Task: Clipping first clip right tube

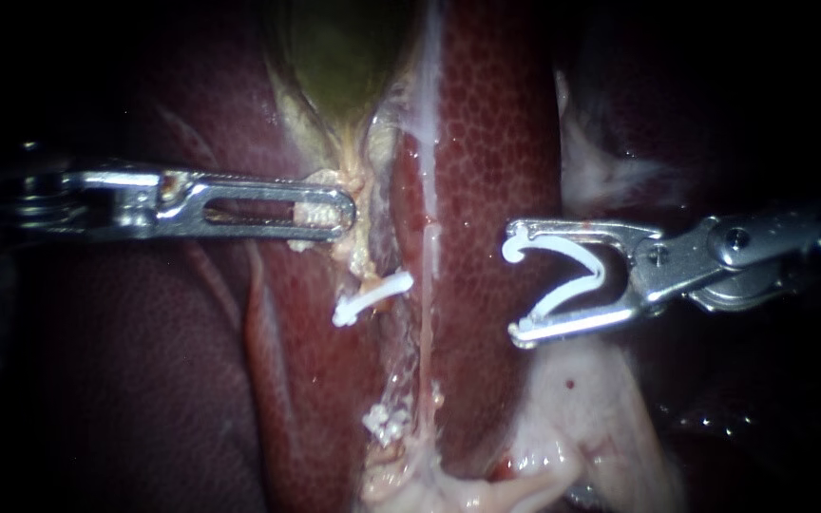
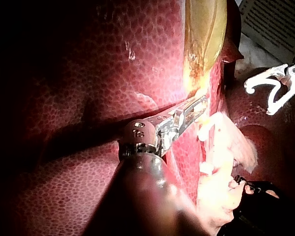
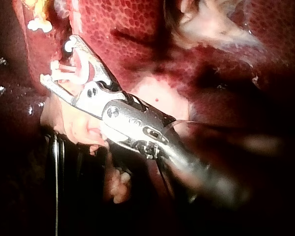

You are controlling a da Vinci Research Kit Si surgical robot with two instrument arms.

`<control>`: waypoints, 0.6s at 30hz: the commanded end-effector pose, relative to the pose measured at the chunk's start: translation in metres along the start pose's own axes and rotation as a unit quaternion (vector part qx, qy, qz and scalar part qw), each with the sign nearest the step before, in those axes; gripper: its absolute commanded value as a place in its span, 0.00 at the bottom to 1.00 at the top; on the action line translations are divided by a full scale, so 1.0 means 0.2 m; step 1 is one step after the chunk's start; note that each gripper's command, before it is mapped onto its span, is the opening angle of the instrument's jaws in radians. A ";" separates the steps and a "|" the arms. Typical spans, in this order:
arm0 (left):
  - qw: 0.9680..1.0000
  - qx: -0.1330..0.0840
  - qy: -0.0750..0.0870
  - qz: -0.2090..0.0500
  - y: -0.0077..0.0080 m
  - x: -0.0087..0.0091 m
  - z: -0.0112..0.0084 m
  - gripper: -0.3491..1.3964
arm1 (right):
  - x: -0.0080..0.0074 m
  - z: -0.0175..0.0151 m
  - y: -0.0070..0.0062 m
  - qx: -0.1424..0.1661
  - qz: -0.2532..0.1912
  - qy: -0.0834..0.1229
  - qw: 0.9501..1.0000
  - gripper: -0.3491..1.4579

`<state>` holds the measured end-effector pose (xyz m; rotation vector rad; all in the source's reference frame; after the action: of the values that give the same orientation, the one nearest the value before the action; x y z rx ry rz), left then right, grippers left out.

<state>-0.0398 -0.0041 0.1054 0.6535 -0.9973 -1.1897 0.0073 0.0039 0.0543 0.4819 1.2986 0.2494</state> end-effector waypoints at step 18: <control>1.000 -0.001 0.003 -0.008 -0.005 -0.013 -0.018 0.00 | 0.001 0.003 0.001 -0.002 0.000 0.000 1.000 0.52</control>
<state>-0.0369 -0.0018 0.1018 0.6618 -0.9893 -1.2058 0.0079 0.0040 0.0543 0.4798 1.2978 0.2516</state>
